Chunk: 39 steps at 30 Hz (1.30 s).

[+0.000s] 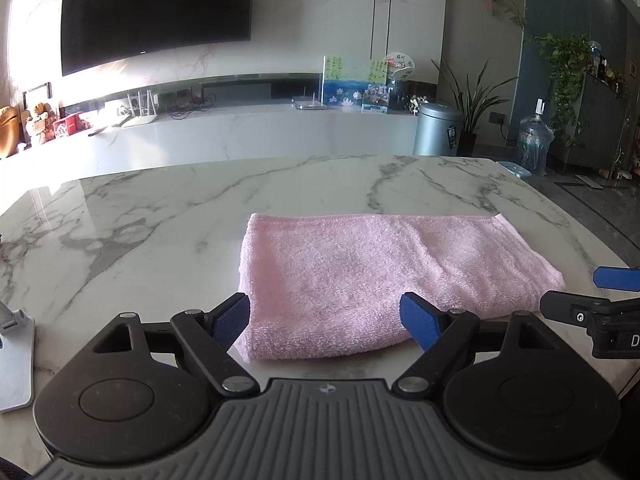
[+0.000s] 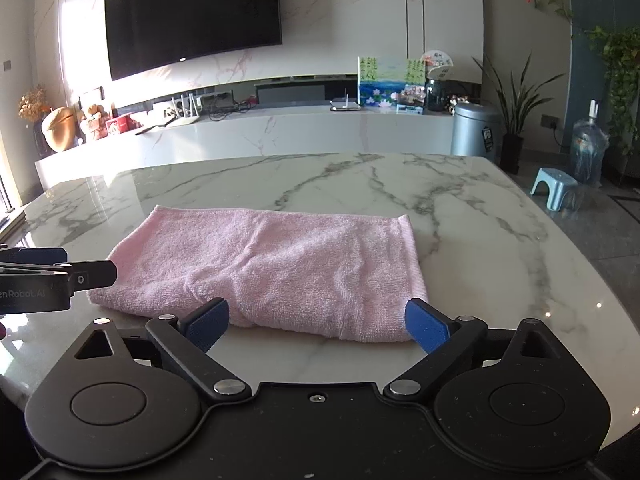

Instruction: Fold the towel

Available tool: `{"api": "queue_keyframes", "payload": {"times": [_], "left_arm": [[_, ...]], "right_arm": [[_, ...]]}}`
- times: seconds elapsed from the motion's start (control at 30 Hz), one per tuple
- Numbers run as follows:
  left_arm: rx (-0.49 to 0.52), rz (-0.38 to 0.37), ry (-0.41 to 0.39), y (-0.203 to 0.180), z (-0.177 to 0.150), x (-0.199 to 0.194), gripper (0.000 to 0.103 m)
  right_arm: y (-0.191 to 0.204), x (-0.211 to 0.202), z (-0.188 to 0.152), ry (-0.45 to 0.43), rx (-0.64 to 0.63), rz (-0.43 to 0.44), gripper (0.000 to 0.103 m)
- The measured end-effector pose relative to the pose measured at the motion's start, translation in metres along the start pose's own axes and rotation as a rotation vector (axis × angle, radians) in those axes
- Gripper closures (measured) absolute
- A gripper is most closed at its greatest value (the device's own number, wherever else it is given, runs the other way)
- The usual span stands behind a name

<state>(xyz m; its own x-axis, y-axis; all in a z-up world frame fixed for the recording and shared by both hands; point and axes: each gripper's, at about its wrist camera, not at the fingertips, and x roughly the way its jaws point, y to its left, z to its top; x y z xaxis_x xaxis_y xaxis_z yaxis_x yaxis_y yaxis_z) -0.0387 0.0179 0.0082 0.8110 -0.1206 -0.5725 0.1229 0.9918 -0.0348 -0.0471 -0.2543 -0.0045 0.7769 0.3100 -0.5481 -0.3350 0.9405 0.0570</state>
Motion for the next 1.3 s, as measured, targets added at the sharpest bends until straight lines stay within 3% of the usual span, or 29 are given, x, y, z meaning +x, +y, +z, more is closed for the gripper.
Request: {"api": "queue_keyframes", "payload": {"times": [0.1,0.33,0.67,1.3], "left_arm": [[0.022,0.000,0.011,-0.004,-0.003,0.002,0.000],[0.042,-0.030,0.019,-0.010,-0.009,0.006,0.000],[0.033,0.025,0.063,-0.010,-0.012,0.014,0.001],[-0.006,0.047,0.171,-0.008,-0.023,0.029,0.001]], "right_arm": [[0.004,0.003,-0.003,0.015,-0.014,-0.006,0.000],[0.006,0.011,-0.008,0.040,-0.015,-0.018,0.000],[0.005,0.016,-0.015,0.069,-0.002,-0.011,0.000],[0.007,0.030,-0.023,0.148,-0.023,-0.026,0.000]]}}
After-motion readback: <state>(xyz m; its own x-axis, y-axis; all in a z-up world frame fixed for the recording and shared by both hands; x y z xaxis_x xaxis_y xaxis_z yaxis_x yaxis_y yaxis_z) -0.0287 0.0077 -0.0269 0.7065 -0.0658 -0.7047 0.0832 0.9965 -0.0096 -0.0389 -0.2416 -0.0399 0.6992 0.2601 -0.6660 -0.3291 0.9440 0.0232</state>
